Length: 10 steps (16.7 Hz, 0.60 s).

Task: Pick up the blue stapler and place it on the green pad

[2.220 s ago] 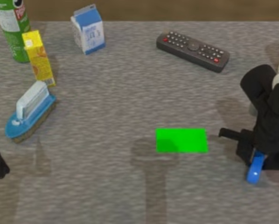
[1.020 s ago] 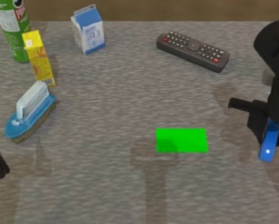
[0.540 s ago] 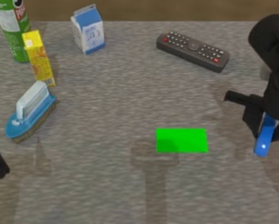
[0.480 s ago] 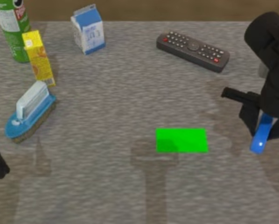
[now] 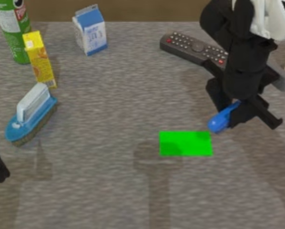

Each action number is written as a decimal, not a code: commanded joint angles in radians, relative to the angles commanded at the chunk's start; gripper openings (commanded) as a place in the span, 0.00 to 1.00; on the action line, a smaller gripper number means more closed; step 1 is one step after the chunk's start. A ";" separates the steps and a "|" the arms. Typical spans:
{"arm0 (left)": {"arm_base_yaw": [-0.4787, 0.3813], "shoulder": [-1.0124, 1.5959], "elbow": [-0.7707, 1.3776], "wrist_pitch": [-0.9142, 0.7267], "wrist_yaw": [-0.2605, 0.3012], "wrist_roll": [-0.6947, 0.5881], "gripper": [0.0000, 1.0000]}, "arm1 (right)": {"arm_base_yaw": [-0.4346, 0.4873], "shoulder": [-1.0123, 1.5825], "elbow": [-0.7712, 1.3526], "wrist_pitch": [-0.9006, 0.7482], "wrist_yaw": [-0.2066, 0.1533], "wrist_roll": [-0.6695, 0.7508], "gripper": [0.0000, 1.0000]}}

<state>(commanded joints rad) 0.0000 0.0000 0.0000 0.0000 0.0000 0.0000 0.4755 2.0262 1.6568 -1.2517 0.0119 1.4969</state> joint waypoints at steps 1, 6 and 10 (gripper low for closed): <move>0.000 0.000 0.000 0.000 0.000 0.000 1.00 | 0.016 0.033 0.048 -0.020 -0.001 0.103 0.00; 0.000 0.000 0.000 0.000 0.000 0.000 1.00 | 0.084 0.159 0.256 -0.095 -0.004 0.516 0.00; 0.000 0.000 0.000 0.000 0.000 0.000 1.00 | 0.113 0.200 0.346 -0.118 -0.004 0.663 0.00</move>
<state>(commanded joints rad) 0.0000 0.0000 0.0000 0.0000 0.0000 0.0000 0.5885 2.2267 2.0027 -1.3696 0.0076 2.1604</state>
